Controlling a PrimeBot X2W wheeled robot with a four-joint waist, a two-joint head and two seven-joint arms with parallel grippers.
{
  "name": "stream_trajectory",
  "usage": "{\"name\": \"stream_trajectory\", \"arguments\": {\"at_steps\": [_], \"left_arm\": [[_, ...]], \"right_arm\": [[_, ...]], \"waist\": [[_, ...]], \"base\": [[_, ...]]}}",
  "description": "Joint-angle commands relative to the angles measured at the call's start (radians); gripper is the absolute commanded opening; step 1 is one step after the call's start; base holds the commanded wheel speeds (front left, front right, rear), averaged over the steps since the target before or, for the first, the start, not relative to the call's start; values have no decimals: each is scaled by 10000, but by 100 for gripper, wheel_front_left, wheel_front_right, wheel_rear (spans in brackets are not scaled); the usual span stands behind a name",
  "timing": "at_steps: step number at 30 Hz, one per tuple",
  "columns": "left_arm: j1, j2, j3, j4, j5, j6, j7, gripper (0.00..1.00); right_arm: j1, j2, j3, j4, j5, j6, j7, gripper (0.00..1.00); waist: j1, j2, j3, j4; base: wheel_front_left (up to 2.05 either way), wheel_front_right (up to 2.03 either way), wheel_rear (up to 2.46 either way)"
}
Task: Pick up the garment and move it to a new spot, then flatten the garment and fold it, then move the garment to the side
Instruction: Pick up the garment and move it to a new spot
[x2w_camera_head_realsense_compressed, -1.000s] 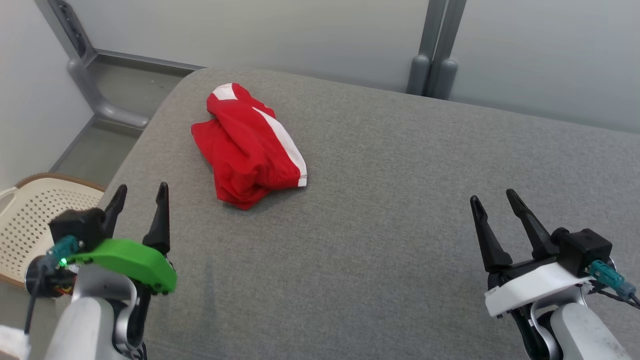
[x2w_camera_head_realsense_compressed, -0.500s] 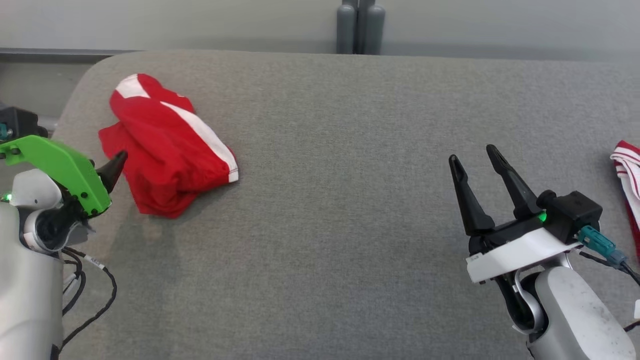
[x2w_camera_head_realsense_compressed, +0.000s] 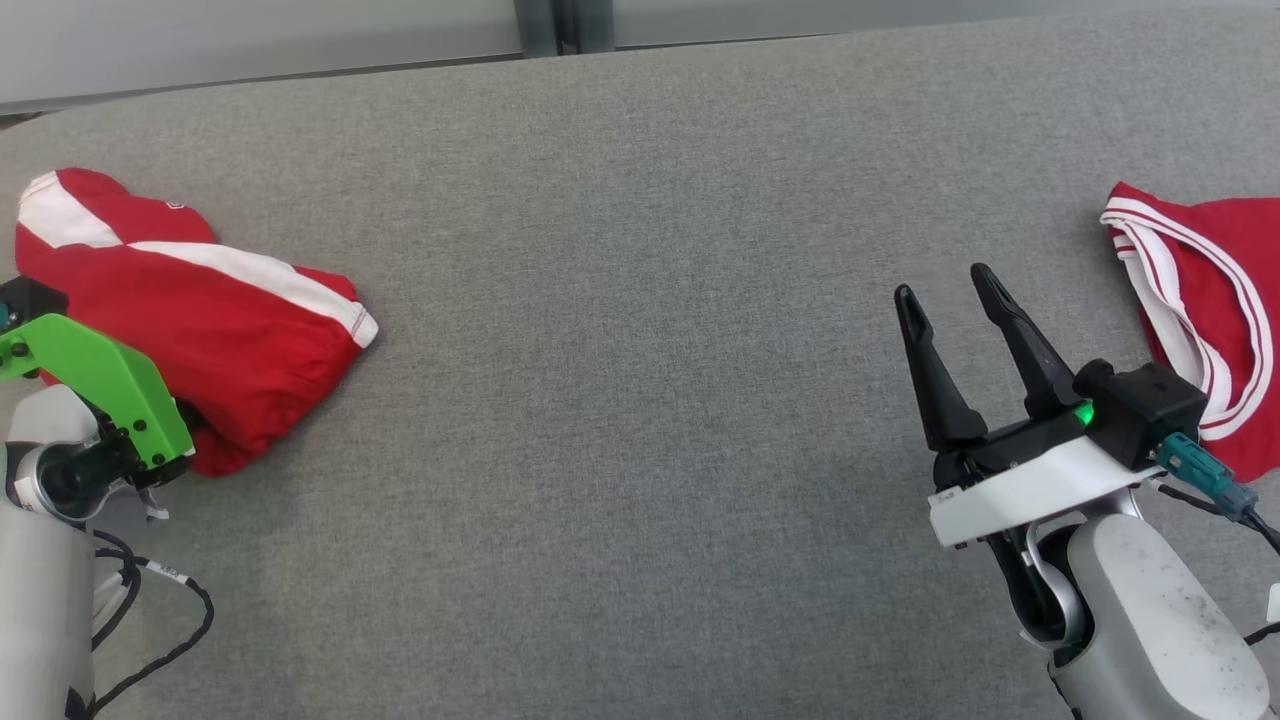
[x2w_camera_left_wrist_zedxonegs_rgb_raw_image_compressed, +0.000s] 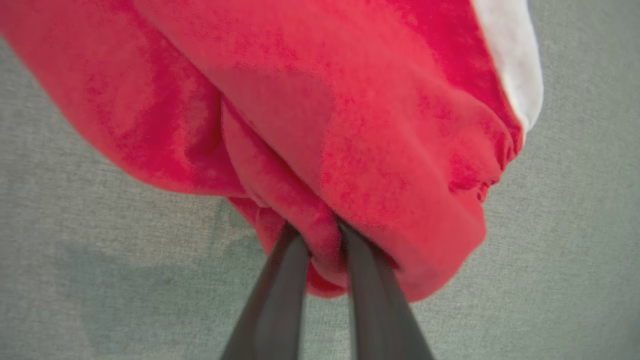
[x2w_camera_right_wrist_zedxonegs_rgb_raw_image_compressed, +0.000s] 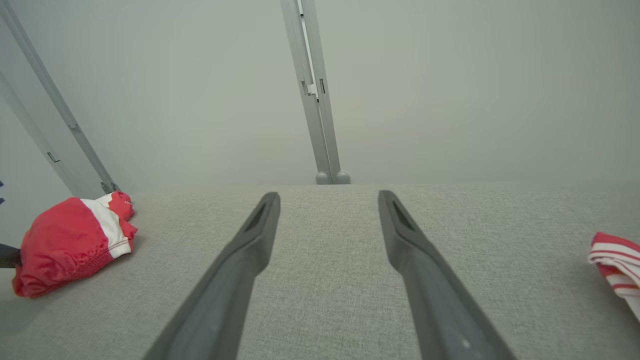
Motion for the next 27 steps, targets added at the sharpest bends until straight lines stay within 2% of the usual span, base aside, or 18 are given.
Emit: {"name": "stream_trajectory", "arguments": {"at_steps": [1, 6, 10, 14, 17, 23, 27], "left_arm": [[-106, 53, -104, -62, -117, -37, -74, 0], [-127, 144, -665, -599, -537, -41, -30, 0], [-54, 290, -1223, -1553, -1168, -36, 159, 0], [161, 468, -1819, -2784, -1791, -37, 374, 0], [465, 469, -2284, -4274, -2535, -36, 612, 0], [1177, -36, -2596, -6050, -3507, -36, 726, 0], [1581, -891, -2856, -6645, -3501, 213, 201, 0]], "right_arm": [[41, 5, -27, 12, -21, 5, -26, 100], [165, 59, -46, 121, -73, 5, -28, 100], [279, 44, -161, 168, -72, 5, -26, 100], [434, 59, -291, 230, -88, 5, -28, 100], [633, 94, -411, 292, -82, 5, -28, 100], [732, 142, -516, 302, -60, 5, -26, 100], [725, 149, -543, 289, -87, 5, -28, 100]], "waist": [[0, -1, -28, -86], [0, -1, -371, -49], [0, -1, -754, -93], [0, -1, -1157, -275], [0, -1, -1474, -579], [0, -1, -1585, -1275], [0, -1, -1461, -1815]], "base": [[0, 0, 0], [0, 0, 0], [0, 0, 0], [0, 0, 0], [0, 0, 0], [0, 0, 0], [0, 0, 0]]}}
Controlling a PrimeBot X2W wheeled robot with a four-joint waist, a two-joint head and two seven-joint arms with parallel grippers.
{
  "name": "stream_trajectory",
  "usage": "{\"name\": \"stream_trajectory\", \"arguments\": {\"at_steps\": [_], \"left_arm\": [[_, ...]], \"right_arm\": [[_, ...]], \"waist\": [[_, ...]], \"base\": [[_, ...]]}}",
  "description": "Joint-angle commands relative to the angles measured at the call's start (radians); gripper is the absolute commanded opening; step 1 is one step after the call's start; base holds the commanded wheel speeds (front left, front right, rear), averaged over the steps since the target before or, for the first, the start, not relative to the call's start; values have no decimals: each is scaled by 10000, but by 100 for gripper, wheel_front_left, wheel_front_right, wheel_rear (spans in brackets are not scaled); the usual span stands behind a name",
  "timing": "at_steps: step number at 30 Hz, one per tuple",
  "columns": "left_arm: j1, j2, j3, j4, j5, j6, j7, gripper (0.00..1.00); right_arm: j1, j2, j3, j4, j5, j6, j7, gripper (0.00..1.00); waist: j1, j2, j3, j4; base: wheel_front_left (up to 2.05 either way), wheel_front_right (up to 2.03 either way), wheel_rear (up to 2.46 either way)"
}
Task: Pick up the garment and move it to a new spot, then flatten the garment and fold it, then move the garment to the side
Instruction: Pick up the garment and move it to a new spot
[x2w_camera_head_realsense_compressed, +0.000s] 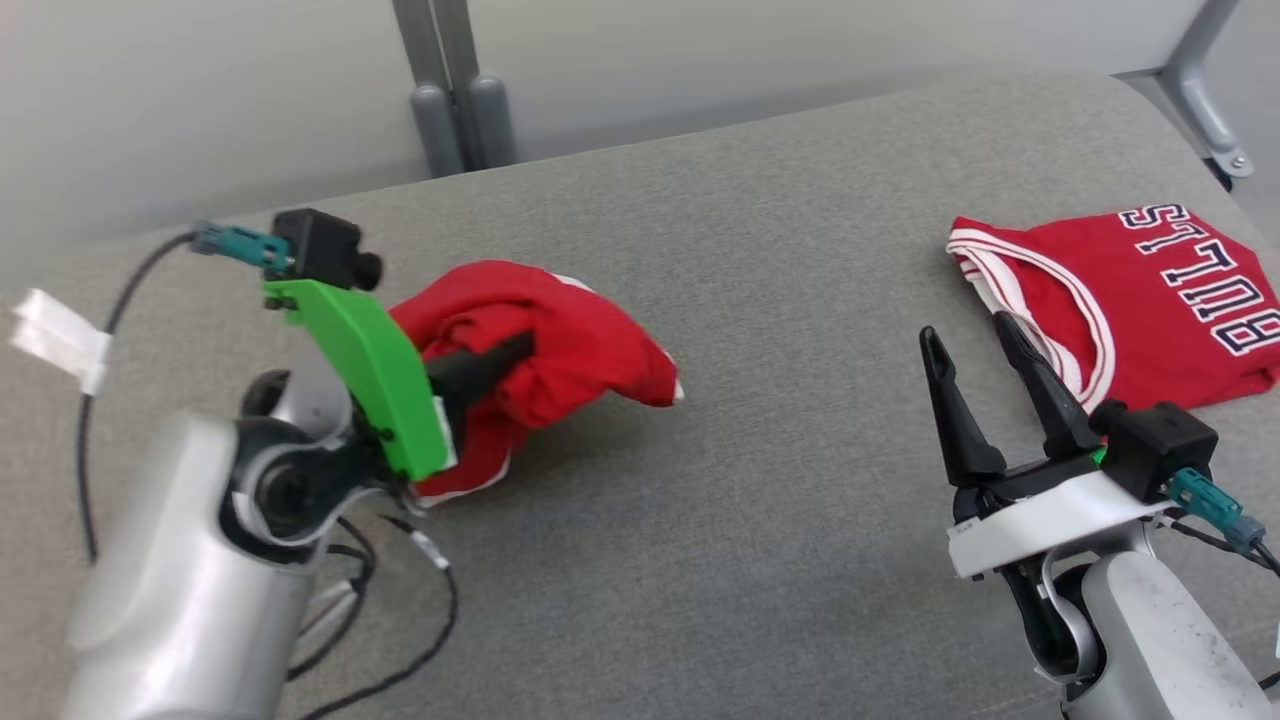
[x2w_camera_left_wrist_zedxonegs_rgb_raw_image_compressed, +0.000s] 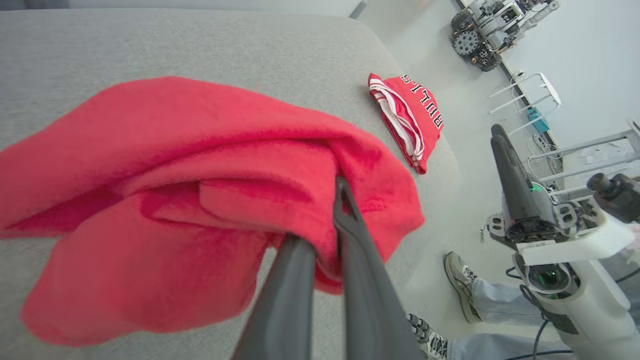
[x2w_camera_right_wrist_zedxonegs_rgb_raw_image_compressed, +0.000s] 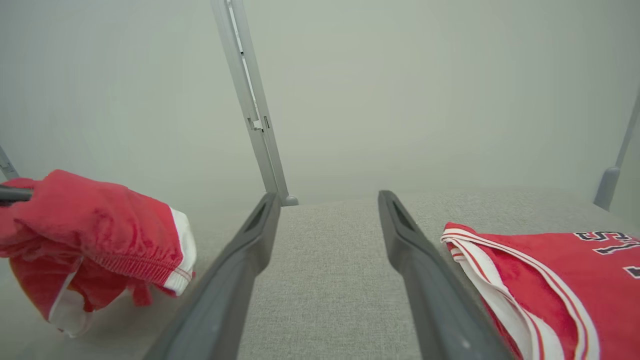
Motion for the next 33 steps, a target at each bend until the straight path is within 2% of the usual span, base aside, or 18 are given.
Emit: {"name": "stream_trajectory", "arguments": {"at_steps": [1, 3, 7, 12, 13, 14, 15, 20, 25, 27, 33], "left_arm": [[184, -388, -151, -127, 57, 104, -221, 0], [249, -824, -384, -127, 279, 189, -551, 0], [46, -1740, -564, 728, 750, 353, -1691, 0], [-195, -2353, -1097, 2554, 1312, 133, -3153, 0], [-215, -2409, -1209, 2861, 1329, 87, -3332, 15], [-265, -2443, -1379, 3200, 1357, 30, -3502, 96], [-308, -2466, -1535, 3440, 1420, -5, -3620, 100], [-585, -2540, -2115, 4128, 1493, -170, -4397, 100], [-717, -2392, -2415, 3908, 1497, -218, -4937, 100], [-622, -2189, -2536, 3507, 1411, -229, -5036, 100], [-1, -1095, -2401, 1930, 1401, -199, -5314, 100]], "right_arm": [[30, -21, -54, -19, -17, 5, -26, 100], [-62, -72, -11, 5, -25, 5, -24, 100], [-339, -171, 116, 38, -22, 5, -24, 100], [-644, -116, 295, 92, 70, 5, -26, 100], [-654, -103, 290, 108, 71, 5, -24, 100], [-643, -78, 282, 124, 69, 5, -24, 100], [-629, -66, 269, 145, 64, 5, -24, 100], [-386, -123, 55, 223, 23, 5, -26, 100], [-195, -223, -3, 198, 18, 5, -26, 100], [-131, -259, -71, 207, 10, 5, -24, 100], [209, -373, -373, 203, -39, 5, -24, 100]], "waist": [[0, -1, 89, -623], [0, -1, 222, -872], [0, -1, 482, -1295], [0, -1, 697, -1669], [0, -1, 710, -1688], [0, -1, 720, -1699], [0, -1, 709, -1695], [0, -1, 509, -1332], [0, -1, 114, -741], [0, -1, -68, -491], [0, -1, -555, 255]], "base": [[0, 0, 0], [0, 0, 0], [0, 0, 0], [0, 0, 0], [0, 0, 0], [0, 0, 0], [0, 0, 0], [0, 0, 0], [0, 0, 0], [0, 0, 0], [0, 0, 0]]}}
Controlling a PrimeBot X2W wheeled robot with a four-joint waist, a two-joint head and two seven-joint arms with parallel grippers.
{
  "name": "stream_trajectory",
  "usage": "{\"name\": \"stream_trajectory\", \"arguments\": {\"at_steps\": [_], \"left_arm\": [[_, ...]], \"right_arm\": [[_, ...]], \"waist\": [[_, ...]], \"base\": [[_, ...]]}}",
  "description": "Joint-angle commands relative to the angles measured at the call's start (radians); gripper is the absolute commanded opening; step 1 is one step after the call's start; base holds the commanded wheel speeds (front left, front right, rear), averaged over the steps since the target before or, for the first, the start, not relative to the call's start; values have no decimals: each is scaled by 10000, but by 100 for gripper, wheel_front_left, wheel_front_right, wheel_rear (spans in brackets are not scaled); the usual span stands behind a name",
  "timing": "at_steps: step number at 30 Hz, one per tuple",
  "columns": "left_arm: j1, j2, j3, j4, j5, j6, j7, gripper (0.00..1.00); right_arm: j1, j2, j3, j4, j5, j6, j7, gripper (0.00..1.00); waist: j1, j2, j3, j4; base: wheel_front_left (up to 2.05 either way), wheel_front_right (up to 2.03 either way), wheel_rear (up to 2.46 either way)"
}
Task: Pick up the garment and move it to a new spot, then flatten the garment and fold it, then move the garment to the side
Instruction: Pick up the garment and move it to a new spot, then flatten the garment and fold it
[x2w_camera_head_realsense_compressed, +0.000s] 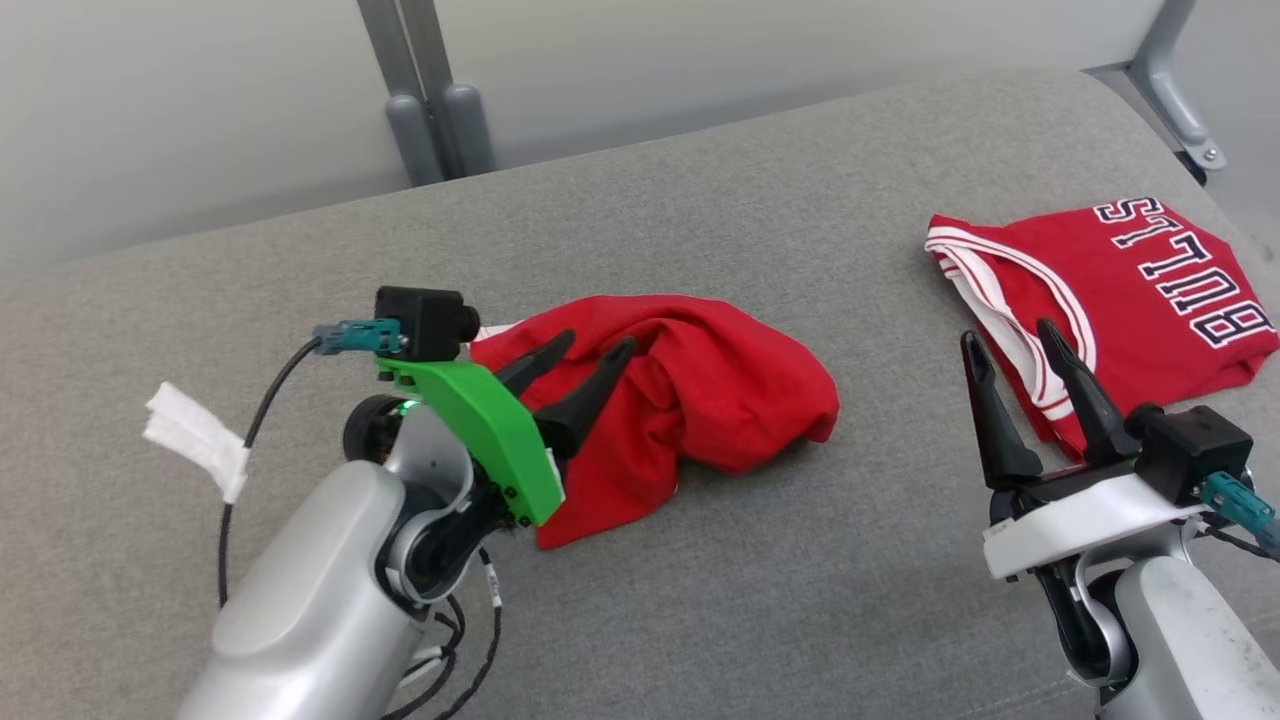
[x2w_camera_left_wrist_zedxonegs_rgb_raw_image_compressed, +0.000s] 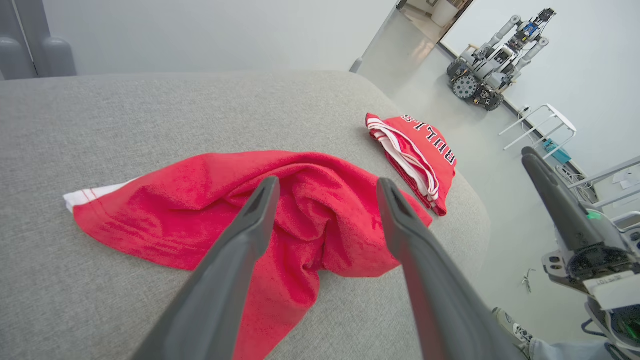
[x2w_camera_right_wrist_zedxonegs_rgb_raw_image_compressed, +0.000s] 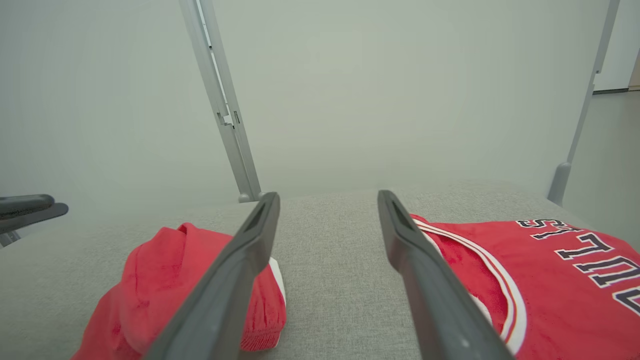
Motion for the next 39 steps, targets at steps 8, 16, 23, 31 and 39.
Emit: {"name": "stream_trajectory", "arguments": {"at_steps": [8, 16, 23, 31, 39], "left_arm": [[1411, 1812, 765, -2314, 1190, 907, -1378, 100], [3514, 2561, 1869, -3445, 2269, 2364, -3955, 100], [5121, 2340, 2507, -3636, 3352, 3119, -5229, 100], [6279, 1159, 3741, -4181, 4673, 3004, -5282, 100], [6559, 497, 4410, -4093, 5366, 2348, -5284, 100]], "right_arm": [[565, 24, -206, -66, -133, 5, -24, 100], [1345, 364, -509, -196, -78, 5, -24, 100], [1679, 429, -585, -396, -61, 5, -24, 100], [1730, 406, -689, -527, -119, 5, -24, 100], [1675, 367, -640, -524, -153, 5, -24, 100]], "waist": [[-1, 0, -918, 1297], [-1, 0, -1098, 1724], [-1, 0, -1145, 1702], [-1, 0, -1130, 1464], [-1, 0, -1135, 1331]], "base": [[0, 0, 0], [0, 0, 0], [0, 0, 0], [0, 0, 0], [0, 0, 0]]}}
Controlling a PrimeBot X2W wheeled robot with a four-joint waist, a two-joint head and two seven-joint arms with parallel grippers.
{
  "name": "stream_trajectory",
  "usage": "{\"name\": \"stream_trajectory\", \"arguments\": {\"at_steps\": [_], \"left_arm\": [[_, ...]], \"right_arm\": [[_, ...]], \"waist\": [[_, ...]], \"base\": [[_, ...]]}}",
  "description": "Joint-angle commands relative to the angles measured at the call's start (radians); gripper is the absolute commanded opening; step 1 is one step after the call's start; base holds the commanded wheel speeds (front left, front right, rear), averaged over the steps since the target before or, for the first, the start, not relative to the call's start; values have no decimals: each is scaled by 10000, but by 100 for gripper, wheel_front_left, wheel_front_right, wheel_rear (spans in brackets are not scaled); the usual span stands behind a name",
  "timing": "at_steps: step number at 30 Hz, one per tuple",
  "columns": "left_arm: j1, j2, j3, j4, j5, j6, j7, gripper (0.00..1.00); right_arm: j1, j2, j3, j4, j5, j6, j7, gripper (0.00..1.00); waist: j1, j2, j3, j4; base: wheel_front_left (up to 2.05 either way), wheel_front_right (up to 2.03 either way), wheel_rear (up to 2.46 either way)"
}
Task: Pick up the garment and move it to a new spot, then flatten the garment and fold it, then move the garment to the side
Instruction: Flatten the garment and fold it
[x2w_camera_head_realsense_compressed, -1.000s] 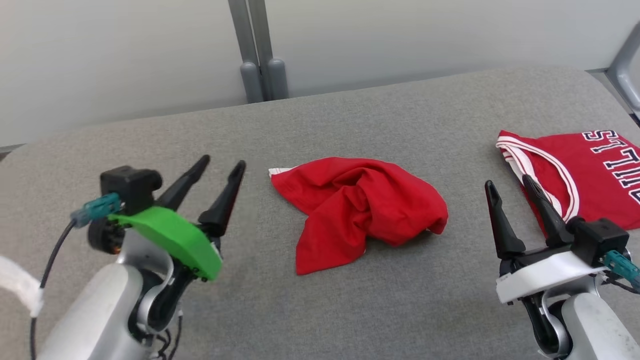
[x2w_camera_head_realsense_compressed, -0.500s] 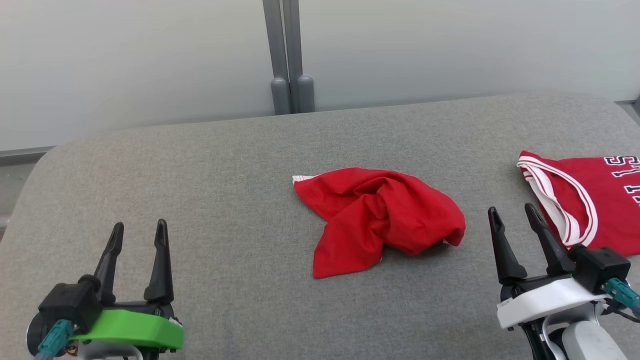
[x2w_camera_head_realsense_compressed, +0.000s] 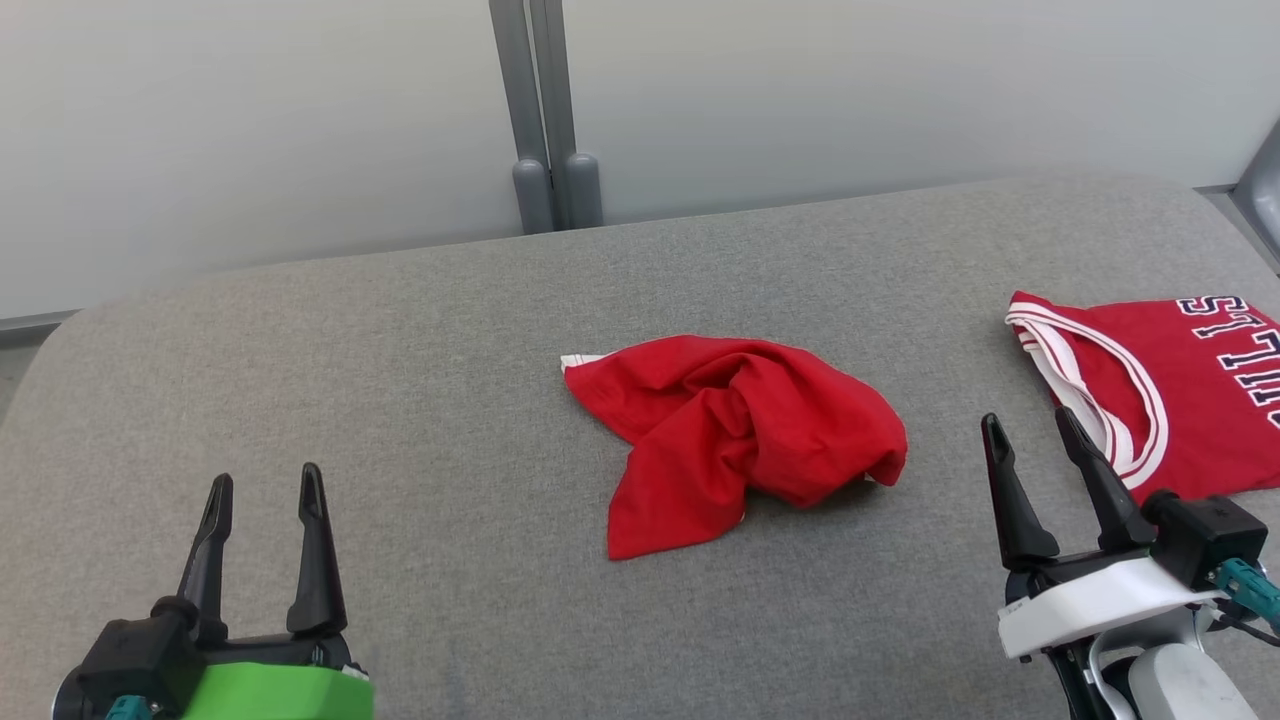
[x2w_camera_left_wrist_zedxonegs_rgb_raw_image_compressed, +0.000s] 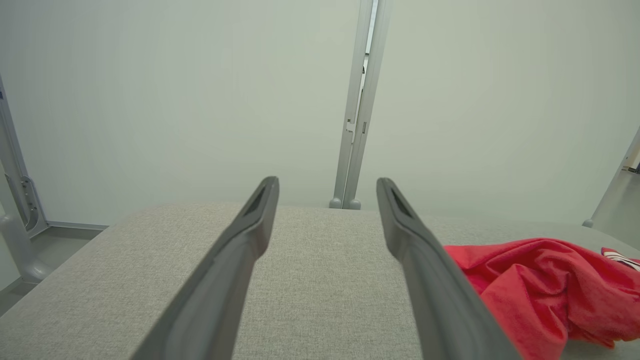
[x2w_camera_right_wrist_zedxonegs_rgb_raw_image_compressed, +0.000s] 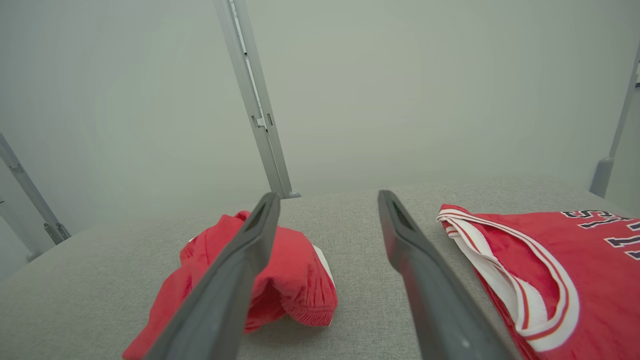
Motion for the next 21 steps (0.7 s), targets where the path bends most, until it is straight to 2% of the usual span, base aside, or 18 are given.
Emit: {"name": "stream_trajectory", "arguments": {"at_steps": [1, 12, 17, 21], "left_arm": [[174, -68, 82, 77, 98, -119, -27, 100], [21, -561, 317, 633, 493, -670, -28, 100], [-70, -716, 327, 792, 679, -827, -28, 100], [-180, -875, 322, 884, 780, -924, -28, 100]], "right_arm": [[32, -24, 9, -27, -65, 5, -24, 100], [-4, 10, 206, 220, 147, 5, -24, 100], [-93, -232, 998, 660, 179, 5, 4, 100], [-307, -181, 1919, 1577, 536, 5, 732, 100]], "waist": [[0, 0, -4, -2], [0, 0, -35, 102], [0, 0, -8, 252], [0, 0, 28, 510]], "base": [[0, 0, 0], [0, 0, 0], [0, 0, 0], [0, 0, 0]]}}
